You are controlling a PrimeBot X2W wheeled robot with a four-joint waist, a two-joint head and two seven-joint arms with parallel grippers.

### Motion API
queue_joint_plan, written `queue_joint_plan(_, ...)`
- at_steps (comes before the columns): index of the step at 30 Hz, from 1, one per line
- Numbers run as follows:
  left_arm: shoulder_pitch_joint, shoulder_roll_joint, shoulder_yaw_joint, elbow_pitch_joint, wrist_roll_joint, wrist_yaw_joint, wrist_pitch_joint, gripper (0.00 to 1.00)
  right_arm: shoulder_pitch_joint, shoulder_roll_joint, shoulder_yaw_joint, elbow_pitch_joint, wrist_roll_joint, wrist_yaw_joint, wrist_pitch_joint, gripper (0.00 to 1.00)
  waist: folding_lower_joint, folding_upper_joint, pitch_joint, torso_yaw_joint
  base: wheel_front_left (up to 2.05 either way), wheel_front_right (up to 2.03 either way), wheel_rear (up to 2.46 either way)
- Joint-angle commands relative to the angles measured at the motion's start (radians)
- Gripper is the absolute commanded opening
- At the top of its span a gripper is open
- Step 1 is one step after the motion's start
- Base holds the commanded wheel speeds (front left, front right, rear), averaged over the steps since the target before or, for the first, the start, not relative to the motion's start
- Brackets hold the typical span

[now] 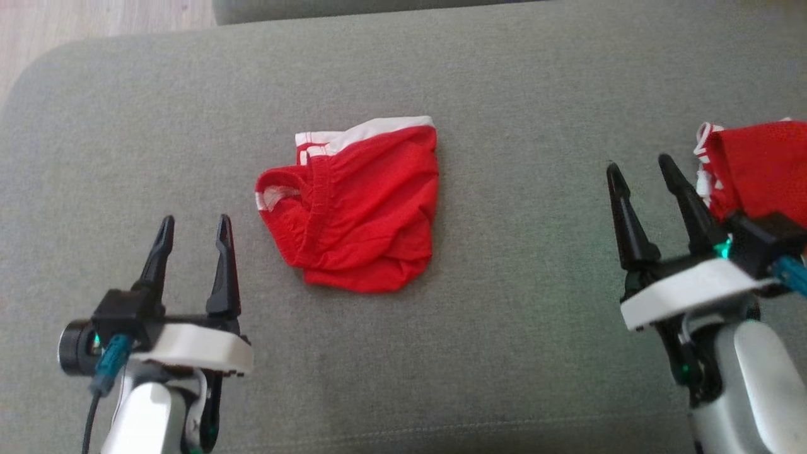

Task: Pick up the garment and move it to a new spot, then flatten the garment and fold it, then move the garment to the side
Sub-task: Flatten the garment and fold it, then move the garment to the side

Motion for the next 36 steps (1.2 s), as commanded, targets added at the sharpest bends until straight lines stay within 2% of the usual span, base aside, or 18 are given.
queue_joint_plan(1, -0.01, 0.022, 0.035, -0.036, -0.003, 0.001, -0.002, 1.0, 0.008, 0.014, 0.005, -0.061, -0.012, -0.002, 0.014, 1.0, 0.0, 0.0, -0.014, -0.007, 0.0, 0.0, 0.0)
queue_joint_plan(7, 0.035, 0.03, 0.03, -0.045, -0.004, 0.008, 0.012, 1.0, 0.107, 0.048, -0.039, -0.143, -0.034, -0.002, 0.057, 1.0, 0.0, 0.0, -0.06, -0.023, 0.0, 0.0, 0.0)
queue_joint_plan(15, 0.075, 0.037, 0.024, -0.058, -0.004, 0.019, 0.029, 1.0, 0.167, 0.063, -0.059, -0.186, -0.041, -0.002, 0.09, 1.0, 0.0, 0.0, -0.1, -0.028, 0.0, 0.0, 0.0)
queue_joint_plan(36, 0.08, 0.047, 0.011, -0.068, -0.008, 0.044, 0.035, 1.0, 0.17, 0.062, -0.075, -0.201, -0.035, -0.002, 0.127, 1.0, 0.0, 0.0, -0.106, -0.015, 0.0, 0.0, 0.0)
